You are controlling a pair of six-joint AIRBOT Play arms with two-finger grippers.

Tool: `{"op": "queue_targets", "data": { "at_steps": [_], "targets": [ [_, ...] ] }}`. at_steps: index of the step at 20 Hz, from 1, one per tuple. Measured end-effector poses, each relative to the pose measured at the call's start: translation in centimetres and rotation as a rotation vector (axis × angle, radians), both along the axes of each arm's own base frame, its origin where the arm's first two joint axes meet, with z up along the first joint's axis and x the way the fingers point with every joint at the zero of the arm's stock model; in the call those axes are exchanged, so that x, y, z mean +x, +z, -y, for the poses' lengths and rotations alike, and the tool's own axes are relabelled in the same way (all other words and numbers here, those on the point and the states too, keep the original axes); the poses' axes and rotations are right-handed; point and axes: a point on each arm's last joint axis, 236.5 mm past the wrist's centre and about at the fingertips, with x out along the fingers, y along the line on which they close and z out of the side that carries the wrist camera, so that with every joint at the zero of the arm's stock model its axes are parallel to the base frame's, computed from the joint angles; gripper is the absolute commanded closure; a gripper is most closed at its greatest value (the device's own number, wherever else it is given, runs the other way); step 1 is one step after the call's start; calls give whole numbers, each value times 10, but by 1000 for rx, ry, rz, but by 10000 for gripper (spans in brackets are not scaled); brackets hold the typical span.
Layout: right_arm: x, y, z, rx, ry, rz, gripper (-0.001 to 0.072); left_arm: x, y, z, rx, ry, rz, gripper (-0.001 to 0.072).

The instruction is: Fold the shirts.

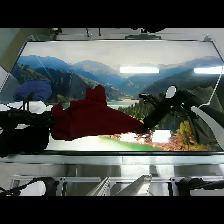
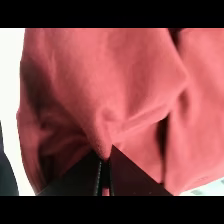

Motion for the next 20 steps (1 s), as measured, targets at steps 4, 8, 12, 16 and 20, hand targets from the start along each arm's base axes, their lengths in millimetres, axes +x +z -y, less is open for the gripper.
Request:
{"op": "queue_targets", "data": {
  "at_steps": [4,8,12,16,20],
  "targets": [
    [15,38,-25,111,-31,35,693,29,64,0,13,-23,158,682],
    [46,161,-56,391,-75,168,693,63,200,14,-1,-42,502,681],
    [72,357,-31,773,-212,462,691,57,387,40,32,-76,980,681],
    [61,514,45,993,-448,809,691,5,532,63,105,-74,1363,681],
    [46,546,85,898,-644,937,692,-18,567,80,85,-124,1415,681]
  ]
}}
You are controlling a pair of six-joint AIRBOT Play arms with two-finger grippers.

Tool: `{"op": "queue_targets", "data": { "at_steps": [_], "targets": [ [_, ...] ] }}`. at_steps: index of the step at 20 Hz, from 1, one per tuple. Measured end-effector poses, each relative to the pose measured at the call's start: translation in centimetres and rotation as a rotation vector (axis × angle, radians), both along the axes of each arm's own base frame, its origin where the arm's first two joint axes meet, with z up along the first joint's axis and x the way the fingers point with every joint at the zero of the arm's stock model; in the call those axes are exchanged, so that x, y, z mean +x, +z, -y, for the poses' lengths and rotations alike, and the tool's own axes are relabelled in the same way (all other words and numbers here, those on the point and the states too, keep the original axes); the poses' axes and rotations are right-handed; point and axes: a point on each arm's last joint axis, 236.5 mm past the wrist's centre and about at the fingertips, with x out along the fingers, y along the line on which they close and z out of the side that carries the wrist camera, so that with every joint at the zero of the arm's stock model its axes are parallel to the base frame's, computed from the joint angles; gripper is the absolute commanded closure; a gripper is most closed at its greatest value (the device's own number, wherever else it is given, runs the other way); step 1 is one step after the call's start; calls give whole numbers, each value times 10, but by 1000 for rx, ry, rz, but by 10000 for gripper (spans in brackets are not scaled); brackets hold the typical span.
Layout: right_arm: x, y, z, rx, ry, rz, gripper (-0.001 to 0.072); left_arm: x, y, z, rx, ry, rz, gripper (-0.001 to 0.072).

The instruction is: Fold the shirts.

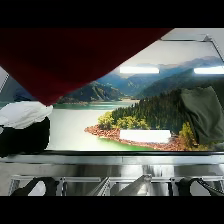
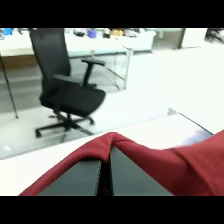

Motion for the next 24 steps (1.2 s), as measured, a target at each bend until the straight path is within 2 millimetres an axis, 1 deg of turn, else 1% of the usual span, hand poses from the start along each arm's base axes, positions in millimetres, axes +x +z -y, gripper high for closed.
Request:
{"op": "queue_targets", "data": {
  "at_steps": [2,5,7,8,9,10,12,15,16,17,18,19,21,23,24],
  "targets": [
    [-3,-3,9,-21,-58,-34,691,6,-9,3,-1,-38,-63,681],
    [-6,-11,15,-36,-94,-82,692,15,-22,9,-12,-122,-147,682],
    [-3,-16,19,-34,-115,-113,691,27,-31,7,-35,-149,-199,682],
    [0,-22,23,-32,-123,-137,691,34,-38,7,-50,-169,-235,682],
    [5,-31,26,-30,-127,-171,692,40,-47,8,-58,-192,-275,683],
    [8,-41,27,-30,-121,-206,691,47,-61,10,-60,-225,-327,683],
    [13,-66,21,-32,-84,-280,691,56,-91,22,-54,-306,-436,684],
    [17,-111,7,-32,-24,-410,692,60,-129,53,-57,-436,-569,684],
    [15,-120,0,-21,8,-438,692,59,-139,64,-58,-473,-603,685],
    [12,-120,-8,-5,47,-434,692,56,-144,73,-56,-498,-618,684],
    [8,-112,-18,24,94,-405,692,52,-144,79,-49,-514,-612,683],
    [0,-94,-27,62,145,-350,692,47,-136,83,-44,-518,-582,683],
    [-18,-49,-38,132,220,-193,692,32,-103,81,-27,-490,-473,682],
    [-38,-6,-39,168,231,-23,692,8,-62,75,-5,-438,-338,682],
    [-44,9,-37,169,208,43,692,-3,-46,71,3,-405,-282,682]
  ]
}}
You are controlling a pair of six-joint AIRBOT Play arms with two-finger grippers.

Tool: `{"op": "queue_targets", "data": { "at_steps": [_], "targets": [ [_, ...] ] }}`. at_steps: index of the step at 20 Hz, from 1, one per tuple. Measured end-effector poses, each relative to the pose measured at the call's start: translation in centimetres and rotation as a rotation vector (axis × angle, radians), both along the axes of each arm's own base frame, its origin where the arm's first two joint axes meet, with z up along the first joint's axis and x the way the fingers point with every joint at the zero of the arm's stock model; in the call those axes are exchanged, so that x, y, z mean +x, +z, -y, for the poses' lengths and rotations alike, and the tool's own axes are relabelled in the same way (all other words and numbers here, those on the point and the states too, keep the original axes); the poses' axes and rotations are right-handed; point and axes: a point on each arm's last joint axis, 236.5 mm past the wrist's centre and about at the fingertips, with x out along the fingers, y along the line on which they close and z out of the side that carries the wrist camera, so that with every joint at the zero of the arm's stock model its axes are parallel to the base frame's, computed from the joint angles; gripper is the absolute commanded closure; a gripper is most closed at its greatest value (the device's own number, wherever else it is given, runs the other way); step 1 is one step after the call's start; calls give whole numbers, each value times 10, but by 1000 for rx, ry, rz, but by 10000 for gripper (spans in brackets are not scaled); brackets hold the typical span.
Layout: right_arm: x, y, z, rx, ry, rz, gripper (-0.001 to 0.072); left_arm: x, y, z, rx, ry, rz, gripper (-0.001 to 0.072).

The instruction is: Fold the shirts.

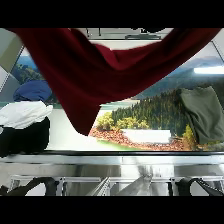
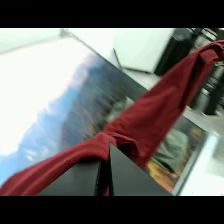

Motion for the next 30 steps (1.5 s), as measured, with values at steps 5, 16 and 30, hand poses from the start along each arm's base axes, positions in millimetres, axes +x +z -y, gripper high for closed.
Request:
{"op": "queue_targets", "data": {
  "at_steps": [5,16,30],
  "targets": [
    [12,-7,24,-142,-269,11,691,-14,12,-38,14,216,94,681],
    [142,-241,31,-246,-422,-523,691,159,-236,-24,67,128,-280,682],
    [165,-369,106,-396,-367,-691,138,132,-397,-114,139,223,-955,6]
  ]
}}
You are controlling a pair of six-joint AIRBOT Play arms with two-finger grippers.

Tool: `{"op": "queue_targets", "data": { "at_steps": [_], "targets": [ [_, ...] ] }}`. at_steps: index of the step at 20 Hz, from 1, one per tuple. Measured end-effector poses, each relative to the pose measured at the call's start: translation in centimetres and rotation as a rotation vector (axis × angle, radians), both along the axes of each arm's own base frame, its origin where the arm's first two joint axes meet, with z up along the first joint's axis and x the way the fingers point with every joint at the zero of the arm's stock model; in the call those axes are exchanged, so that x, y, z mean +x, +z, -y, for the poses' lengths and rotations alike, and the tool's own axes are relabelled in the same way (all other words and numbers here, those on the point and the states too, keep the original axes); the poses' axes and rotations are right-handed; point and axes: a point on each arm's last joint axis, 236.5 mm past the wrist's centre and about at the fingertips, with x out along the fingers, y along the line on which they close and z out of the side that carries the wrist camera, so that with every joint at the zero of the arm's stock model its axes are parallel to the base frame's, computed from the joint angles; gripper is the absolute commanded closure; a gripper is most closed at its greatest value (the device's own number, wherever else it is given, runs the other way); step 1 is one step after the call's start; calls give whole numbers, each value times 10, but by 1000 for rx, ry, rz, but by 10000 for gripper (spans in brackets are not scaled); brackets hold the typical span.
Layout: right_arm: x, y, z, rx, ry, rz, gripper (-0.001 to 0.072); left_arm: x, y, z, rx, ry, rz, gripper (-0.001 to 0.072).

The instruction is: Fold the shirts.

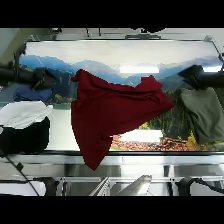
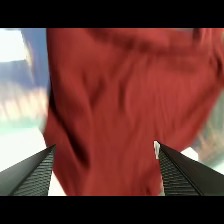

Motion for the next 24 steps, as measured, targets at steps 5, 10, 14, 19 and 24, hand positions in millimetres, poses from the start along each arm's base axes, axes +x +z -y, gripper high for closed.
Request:
{"op": "queue_targets", "data": {
  "at_steps": [5,10,14,19,24],
  "targets": [
    [-29,-65,12,-64,125,-174,139,-93,-75,25,-4,10,-266,7],
    [-35,-118,16,-67,183,-267,139,-142,-126,57,30,-17,-361,7],
    [-36,-150,16,-68,201,-307,139,-149,-144,74,80,-40,-340,8],
    [-36,-168,5,-67,237,-322,147,-152,-152,78,121,-58,-329,151],
    [-45,-179,-27,-83,337,-350,694,-151,-157,79,141,-74,-313,684]
  ]
}}
